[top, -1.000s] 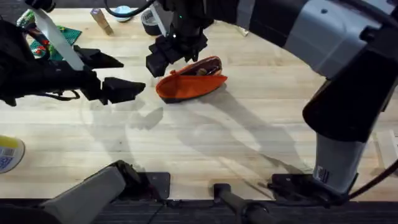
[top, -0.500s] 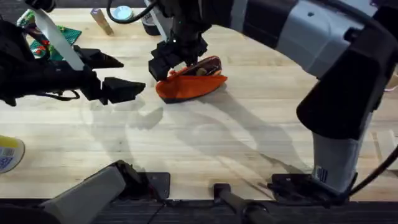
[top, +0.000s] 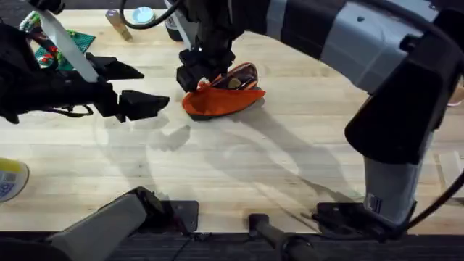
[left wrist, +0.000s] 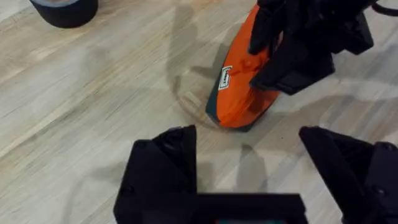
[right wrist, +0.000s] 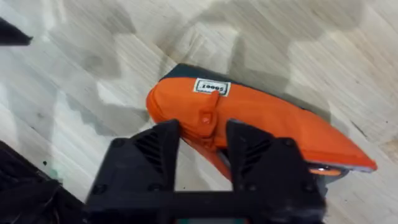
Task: Unzip the bag, pick up the pens from the table one at a time and place them inside, then zip the bag closed.
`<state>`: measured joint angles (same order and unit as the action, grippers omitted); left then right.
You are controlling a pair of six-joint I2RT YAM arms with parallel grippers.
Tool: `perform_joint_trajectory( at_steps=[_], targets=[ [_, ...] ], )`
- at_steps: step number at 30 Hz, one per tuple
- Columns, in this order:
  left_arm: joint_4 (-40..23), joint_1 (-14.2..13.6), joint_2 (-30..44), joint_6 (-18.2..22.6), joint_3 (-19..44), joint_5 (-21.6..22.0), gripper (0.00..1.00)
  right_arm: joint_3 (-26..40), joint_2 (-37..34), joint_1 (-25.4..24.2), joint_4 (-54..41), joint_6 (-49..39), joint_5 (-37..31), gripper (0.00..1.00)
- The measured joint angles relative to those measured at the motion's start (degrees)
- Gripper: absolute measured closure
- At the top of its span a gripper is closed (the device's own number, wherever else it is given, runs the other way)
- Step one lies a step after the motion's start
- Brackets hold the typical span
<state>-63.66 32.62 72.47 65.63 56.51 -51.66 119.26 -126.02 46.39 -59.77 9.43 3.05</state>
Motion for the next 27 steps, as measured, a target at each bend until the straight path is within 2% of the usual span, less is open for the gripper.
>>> perform_joint_trajectory(
  at_steps=[2,4,6,22,27],
  targets=[
    [0.02,0.00,0.00,-0.01,0.00,0.02,0.006,0.00,0.00,0.00,0.00,0.00,-0.02,0.632],
    [0.02,0.00,0.02,-0.01,0.00,0.01,0.006,0.00,0.00,-0.01,-0.01,0.03,-0.09,0.864],
    [0.02,0.00,0.02,-0.01,0.00,0.00,0.006,0.00,0.00,-0.07,-0.07,0.05,-0.28,0.956],
    [0.02,0.00,0.02,-0.01,0.00,-0.01,0.006,0.62,0.00,-0.07,-0.20,-1.76,-0.31,0.972],
    [0.81,0.00,0.02,0.01,0.00,-1.95,0.006,2.19,0.00,-0.07,-0.45,-2.40,-0.31,0.972]
  ],
)
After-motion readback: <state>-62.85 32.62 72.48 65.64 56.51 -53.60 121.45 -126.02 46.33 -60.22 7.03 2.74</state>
